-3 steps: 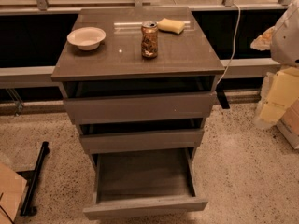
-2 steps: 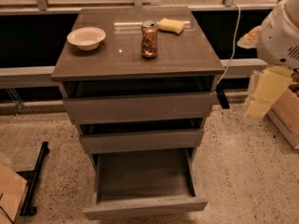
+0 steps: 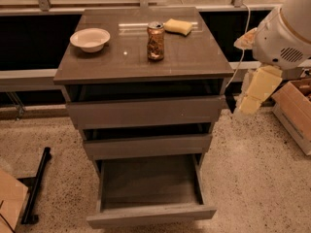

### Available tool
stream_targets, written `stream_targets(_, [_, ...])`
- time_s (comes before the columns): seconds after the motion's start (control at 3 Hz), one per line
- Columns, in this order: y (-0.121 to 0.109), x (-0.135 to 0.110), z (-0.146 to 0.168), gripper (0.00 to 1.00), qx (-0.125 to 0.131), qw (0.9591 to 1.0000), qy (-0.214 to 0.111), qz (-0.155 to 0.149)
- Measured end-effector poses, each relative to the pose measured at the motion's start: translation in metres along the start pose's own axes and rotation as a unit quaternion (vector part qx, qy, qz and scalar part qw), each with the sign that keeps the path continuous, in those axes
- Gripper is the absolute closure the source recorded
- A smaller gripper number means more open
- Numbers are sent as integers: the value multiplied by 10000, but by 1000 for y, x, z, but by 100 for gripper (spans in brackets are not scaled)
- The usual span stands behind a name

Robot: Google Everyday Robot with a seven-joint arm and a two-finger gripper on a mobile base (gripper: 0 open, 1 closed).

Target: Place orange can into bottom drawer

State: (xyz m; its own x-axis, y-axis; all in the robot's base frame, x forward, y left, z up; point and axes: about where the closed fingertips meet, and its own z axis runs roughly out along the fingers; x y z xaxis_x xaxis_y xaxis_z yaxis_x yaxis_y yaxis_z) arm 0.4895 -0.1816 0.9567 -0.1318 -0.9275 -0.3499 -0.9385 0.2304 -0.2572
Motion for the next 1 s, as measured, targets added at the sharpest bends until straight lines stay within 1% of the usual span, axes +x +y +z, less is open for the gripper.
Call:
stream_targets(0.33, [1, -3, 13, 0, -32, 9994, -143, 314])
stream_targets(0.67, [-11, -26, 39, 0, -25, 9956, -687, 634])
stream_targets(1.0, [-44, -64, 66, 0, 173, 9876, -1311, 850])
